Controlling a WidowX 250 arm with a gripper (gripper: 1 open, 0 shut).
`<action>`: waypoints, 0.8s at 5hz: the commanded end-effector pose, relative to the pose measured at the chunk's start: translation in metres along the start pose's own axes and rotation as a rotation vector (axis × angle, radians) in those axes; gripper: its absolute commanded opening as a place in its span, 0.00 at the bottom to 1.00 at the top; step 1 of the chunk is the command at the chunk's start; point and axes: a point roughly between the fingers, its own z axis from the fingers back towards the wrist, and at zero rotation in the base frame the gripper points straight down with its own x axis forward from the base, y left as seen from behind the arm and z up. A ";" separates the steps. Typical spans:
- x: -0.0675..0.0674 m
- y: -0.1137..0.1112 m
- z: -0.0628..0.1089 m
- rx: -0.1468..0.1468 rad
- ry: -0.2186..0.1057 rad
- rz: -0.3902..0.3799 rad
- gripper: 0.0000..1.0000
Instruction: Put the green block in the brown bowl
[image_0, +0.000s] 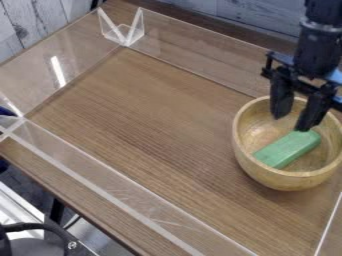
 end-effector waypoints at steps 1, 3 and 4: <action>0.005 0.004 0.034 -0.008 -0.122 0.019 1.00; 0.003 0.018 0.048 0.019 -0.204 0.061 1.00; -0.003 0.036 0.058 0.065 -0.258 0.106 1.00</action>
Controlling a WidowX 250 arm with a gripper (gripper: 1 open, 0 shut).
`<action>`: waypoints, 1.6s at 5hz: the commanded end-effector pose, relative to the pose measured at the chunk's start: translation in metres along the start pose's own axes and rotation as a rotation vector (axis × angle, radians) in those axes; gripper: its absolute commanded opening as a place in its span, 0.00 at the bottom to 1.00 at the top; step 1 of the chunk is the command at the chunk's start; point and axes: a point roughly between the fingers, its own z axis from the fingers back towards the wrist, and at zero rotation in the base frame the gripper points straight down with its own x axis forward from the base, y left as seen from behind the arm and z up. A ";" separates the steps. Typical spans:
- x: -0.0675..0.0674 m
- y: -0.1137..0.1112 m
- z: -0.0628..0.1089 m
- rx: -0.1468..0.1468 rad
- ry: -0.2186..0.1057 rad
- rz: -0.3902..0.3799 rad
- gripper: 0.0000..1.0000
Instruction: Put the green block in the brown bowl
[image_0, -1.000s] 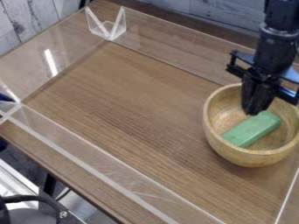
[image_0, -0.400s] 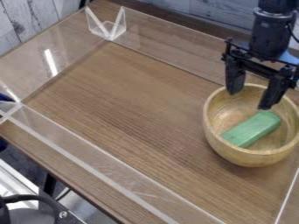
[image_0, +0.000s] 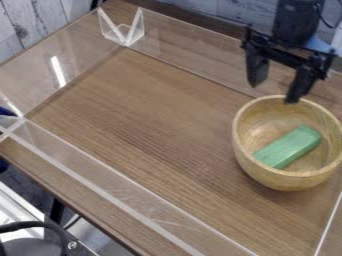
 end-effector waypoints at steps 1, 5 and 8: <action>-0.006 0.023 0.038 -0.001 -0.051 0.051 1.00; -0.053 0.082 0.054 0.065 -0.063 0.149 1.00; -0.049 0.061 0.056 0.142 -0.061 0.024 1.00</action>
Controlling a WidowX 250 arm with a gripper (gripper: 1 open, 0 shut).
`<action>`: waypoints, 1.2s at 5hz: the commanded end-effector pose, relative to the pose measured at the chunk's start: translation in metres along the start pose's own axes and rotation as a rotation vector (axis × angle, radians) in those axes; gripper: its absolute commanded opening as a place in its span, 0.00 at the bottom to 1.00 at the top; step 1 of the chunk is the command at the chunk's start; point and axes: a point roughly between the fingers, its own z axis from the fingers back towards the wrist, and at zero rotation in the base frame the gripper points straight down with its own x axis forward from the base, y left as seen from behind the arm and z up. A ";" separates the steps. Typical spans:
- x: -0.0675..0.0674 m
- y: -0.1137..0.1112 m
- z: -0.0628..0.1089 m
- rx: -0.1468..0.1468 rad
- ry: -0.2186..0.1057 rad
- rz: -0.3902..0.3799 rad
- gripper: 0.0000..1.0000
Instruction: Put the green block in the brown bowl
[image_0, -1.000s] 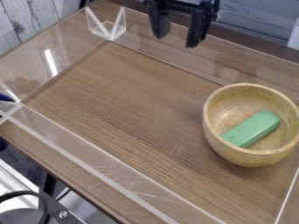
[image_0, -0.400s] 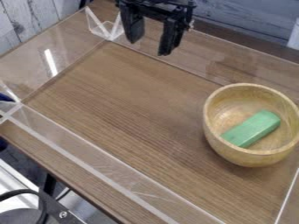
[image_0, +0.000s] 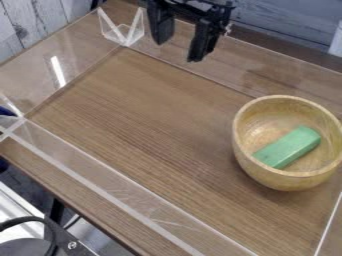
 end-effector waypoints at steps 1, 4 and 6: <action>0.012 0.002 0.009 0.013 -0.060 -0.071 1.00; 0.023 0.009 0.009 0.031 -0.034 0.028 1.00; 0.013 0.002 0.017 0.021 -0.026 0.070 1.00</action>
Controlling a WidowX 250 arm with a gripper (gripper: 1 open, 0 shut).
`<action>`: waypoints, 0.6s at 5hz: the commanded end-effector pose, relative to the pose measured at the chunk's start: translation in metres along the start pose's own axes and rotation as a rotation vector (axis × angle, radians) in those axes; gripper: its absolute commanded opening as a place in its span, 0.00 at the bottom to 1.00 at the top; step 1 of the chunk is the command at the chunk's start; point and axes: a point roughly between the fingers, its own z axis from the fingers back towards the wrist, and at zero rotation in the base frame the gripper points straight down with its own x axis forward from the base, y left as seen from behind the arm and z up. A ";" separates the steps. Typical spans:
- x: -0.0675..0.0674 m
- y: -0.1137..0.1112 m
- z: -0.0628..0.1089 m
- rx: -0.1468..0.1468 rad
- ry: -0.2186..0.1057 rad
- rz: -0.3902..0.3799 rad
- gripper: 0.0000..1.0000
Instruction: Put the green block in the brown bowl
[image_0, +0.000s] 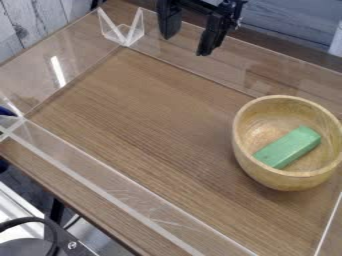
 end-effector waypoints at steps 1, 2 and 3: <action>0.003 0.001 0.018 0.009 -0.078 -0.027 1.00; 0.003 0.000 0.019 0.016 -0.093 -0.056 1.00; 0.004 0.006 0.014 0.036 -0.124 -0.114 1.00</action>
